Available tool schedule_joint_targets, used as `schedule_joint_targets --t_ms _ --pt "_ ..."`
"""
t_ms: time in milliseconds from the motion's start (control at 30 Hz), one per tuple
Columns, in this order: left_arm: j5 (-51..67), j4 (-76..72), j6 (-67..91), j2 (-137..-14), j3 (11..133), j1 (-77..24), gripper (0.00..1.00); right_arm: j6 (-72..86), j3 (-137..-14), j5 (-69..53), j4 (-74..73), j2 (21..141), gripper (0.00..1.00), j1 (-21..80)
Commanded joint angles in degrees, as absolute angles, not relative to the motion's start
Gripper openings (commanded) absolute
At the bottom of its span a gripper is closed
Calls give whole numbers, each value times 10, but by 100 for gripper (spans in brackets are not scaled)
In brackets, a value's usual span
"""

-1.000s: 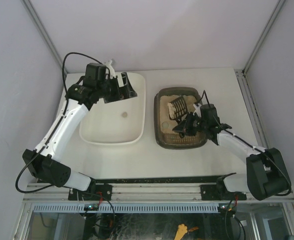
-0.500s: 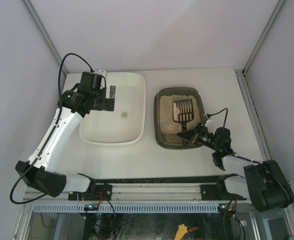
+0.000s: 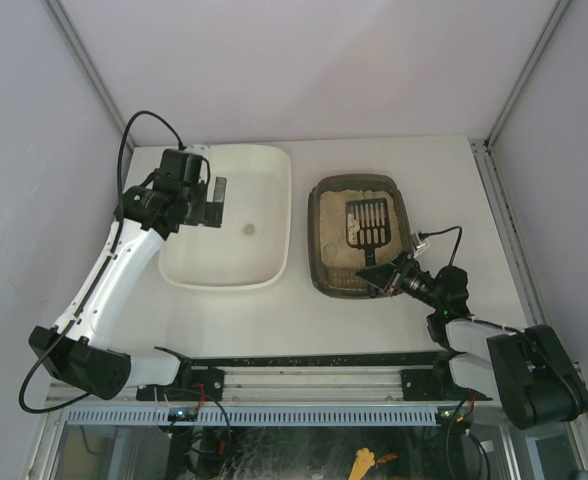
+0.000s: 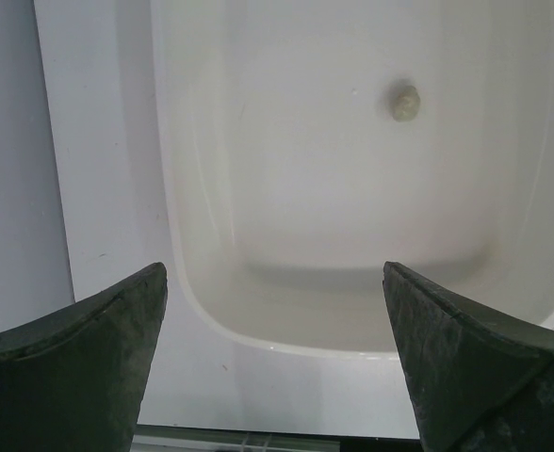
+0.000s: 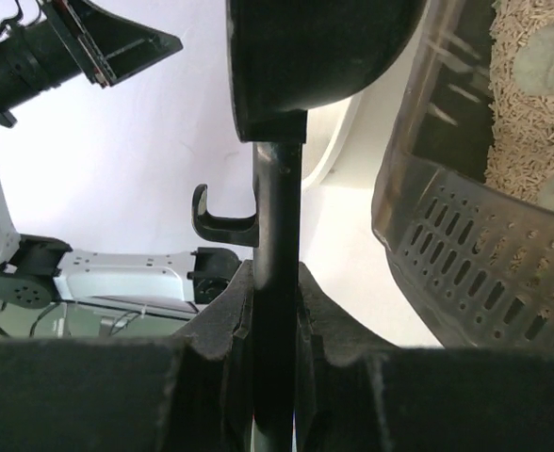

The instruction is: Clean the litter box

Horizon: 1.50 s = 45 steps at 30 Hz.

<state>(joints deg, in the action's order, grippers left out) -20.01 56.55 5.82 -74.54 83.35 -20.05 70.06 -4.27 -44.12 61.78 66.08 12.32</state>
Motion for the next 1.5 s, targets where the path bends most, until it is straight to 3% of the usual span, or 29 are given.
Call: schedule_joint_targets --t_ms 0,600,733,933,1133,1333,1467 --pt "-207 543 47 -728 825 -199 100 749 -48 -458 676 685 0 72" --pt "-195 534 39 -721 808 -198 100 863 -115 -473 858 915 0 71" --pt "-195 533 38 -722 808 -196 100 853 -139 -484 841 922 0 111" --pt "-194 533 36 -722 803 -197 100 864 -116 -485 859 914 0 56" --pt "-191 532 37 -726 804 -197 100 826 -148 -503 798 909 0 126" --pt "-190 532 34 -720 800 -196 100 860 -113 -503 862 918 0 56" --pt "-177 533 30 -719 798 -195 100 824 -136 -510 801 904 0 93"
